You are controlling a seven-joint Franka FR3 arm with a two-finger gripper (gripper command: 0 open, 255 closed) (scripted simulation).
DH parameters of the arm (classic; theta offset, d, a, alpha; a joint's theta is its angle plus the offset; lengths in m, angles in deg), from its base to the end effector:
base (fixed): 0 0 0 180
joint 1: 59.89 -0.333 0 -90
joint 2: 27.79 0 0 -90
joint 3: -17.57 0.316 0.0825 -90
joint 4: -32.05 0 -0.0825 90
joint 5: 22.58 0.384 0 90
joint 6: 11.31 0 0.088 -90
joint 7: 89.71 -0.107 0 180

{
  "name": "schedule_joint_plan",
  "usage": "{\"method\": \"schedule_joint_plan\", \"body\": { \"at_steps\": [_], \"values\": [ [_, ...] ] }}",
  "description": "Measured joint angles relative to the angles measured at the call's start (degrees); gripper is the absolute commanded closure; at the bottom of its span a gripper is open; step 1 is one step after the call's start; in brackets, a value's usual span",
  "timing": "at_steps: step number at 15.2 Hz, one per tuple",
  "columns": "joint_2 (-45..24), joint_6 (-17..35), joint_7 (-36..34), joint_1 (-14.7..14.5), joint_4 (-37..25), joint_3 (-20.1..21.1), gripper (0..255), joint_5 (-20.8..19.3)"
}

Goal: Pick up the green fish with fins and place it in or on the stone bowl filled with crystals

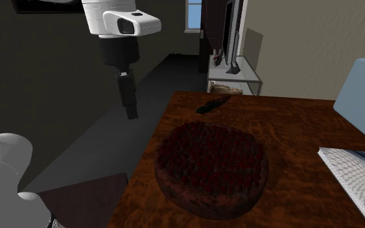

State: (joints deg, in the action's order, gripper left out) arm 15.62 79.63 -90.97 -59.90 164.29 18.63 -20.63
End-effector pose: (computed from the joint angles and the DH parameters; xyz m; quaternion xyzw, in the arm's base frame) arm 0.3168 0.0114 0.6059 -0.9998 0.0040 -0.0182 0.0110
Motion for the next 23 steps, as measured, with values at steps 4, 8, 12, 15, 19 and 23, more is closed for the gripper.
{"method": "schedule_joint_plan", "body": {
  "at_steps": [4, 8, 12, 15, 19, 23],
  "values": [
    [-4.2, 2.4, -1.3, -0.2, -2.1, 1.4, 0, 0.2],
    [-12.3, 6.4, -3.3, -0.4, -6.6, 3.5, 0, -0.1],
    [-21.0, 9.8, -5.6, -0.4, -12.4, 5.6, 0, -1.1],
    [-27.1, 11.4, -7.7, -0.5, -17.0, 7.2, 0, -2.2],
    [-35.7, 12.2, -10.3, -0.8, -25.1, 8.9, 0, -4.5],
    [-43.2, 12.5, -12.5, -1.4, -32.1, 10.0, 0, -6.8]
  ]
}}
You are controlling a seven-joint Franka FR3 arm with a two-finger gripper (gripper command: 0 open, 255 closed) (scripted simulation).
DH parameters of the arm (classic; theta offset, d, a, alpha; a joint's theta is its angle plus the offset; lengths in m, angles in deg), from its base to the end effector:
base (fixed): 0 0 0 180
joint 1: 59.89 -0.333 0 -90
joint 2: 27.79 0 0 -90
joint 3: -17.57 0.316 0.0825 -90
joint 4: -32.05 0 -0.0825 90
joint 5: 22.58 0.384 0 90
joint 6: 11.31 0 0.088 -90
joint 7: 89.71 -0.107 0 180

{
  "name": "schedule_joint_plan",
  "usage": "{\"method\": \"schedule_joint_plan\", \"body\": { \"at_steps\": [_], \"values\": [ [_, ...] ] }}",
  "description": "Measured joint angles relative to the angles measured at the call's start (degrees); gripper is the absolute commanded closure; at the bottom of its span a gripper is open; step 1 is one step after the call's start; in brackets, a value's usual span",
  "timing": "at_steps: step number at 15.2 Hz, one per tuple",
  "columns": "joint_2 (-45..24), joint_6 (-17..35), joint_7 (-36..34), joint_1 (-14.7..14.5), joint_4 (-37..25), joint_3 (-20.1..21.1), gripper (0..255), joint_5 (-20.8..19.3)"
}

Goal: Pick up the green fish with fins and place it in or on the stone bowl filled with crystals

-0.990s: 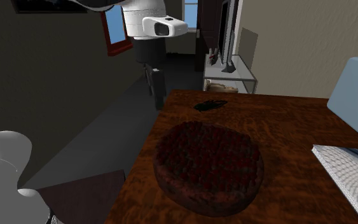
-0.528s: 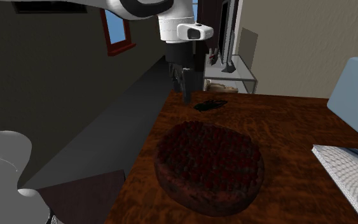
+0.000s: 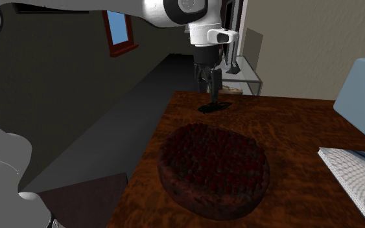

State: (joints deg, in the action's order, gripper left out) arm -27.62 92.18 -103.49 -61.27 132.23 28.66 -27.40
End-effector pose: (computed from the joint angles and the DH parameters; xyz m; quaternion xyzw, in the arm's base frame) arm 0.5565 0.1160 0.5625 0.9987 -0.0028 0.0389 0.0335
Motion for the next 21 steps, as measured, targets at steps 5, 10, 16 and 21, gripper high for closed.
{"method": "schedule_joint_plan", "body": {
  "at_steps": [5, 10, 16, 21],
  "values": [
    [-0.8, 3.5, -0.4, 0.0, 2.6, 0.0, 0, -0.3],
    [-1.1, 5.5, -0.4, 0.1, 4.4, -0.1, 0, -0.4],
    [-1.0, 5.6, -0.5, 0.1, 4.5, -0.1, 255, -0.4],
    [-1.0, 5.6, -0.5, 0.1, 4.5, -0.1, 255, -0.4]
  ]
}}
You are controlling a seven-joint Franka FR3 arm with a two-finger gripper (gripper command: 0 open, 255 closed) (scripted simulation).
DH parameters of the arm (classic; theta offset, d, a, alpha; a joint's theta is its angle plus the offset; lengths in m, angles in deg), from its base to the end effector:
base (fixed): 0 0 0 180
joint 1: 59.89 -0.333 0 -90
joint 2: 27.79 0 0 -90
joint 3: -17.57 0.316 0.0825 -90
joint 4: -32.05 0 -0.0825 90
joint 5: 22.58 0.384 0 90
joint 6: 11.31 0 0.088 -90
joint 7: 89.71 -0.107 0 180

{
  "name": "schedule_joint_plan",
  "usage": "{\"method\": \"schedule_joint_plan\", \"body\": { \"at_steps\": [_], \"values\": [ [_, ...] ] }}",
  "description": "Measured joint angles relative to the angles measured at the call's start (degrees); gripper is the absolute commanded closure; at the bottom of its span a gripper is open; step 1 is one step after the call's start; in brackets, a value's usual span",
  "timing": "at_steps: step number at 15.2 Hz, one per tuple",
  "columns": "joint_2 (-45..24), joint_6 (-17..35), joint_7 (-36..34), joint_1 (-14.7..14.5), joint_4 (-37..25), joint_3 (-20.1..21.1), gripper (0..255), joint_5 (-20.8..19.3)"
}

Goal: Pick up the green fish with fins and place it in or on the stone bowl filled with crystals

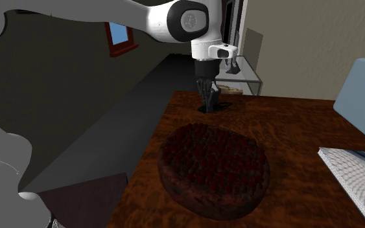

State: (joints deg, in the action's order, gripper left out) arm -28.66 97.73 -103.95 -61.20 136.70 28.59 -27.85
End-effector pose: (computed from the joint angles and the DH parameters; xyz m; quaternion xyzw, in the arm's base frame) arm 0.5621 0.1155 0.5235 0.9986 -0.0031 0.0398 0.0342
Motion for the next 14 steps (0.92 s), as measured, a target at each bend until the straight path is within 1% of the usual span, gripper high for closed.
{"method": "schedule_joint_plan", "body": {
  "at_steps": [3, 6, 14],
  "values": [
    [0.0, 0.0, 0.0, 0.0, 0.0, 0.0, 255, 0.0],
    [0.1, -1.4, 0.2, 0.0, -1.3, 0.0, 255, 0.1],
    [-0.2, -7.8, 0.6, -0.1, -8.0, 0.1, 255, 0.1]
  ]
}}
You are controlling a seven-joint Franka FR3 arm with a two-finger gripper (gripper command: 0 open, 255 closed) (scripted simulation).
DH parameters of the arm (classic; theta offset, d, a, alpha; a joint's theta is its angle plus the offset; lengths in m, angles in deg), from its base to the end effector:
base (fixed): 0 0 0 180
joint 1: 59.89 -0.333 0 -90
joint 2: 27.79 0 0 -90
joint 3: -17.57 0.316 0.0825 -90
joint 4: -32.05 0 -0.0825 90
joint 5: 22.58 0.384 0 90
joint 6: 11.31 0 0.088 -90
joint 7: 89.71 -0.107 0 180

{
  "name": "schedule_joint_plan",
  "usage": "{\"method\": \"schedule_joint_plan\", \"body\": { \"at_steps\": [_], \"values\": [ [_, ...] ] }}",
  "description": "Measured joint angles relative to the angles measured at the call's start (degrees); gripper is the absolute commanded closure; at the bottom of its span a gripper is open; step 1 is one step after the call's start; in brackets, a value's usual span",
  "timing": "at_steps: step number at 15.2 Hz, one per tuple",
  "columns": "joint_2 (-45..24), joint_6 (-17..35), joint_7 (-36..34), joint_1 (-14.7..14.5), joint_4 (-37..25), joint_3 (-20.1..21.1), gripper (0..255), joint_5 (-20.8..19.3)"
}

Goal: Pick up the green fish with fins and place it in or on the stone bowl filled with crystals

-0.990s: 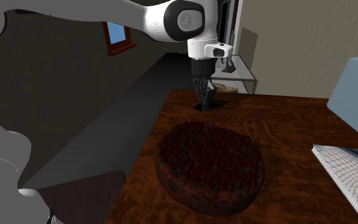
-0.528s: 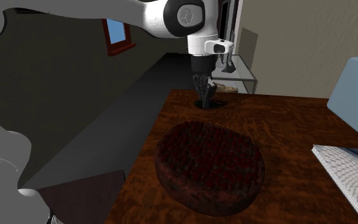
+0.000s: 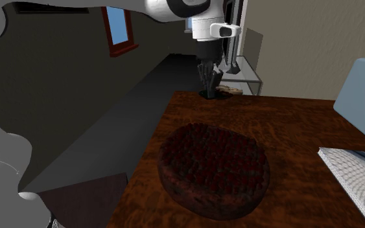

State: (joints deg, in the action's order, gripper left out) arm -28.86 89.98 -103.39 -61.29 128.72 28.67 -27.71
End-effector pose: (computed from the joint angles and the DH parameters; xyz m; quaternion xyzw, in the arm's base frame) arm 0.5627 0.1158 0.5766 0.9986 -0.0030 0.0399 0.0342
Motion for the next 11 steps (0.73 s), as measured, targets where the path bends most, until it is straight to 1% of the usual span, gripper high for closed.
{"method": "schedule_joint_plan", "body": {
  "at_steps": [11],
  "values": [
    [-1.5, -8.8, 0.5, -0.1, -10.3, 0.1, 255, -0.2]
  ]
}}
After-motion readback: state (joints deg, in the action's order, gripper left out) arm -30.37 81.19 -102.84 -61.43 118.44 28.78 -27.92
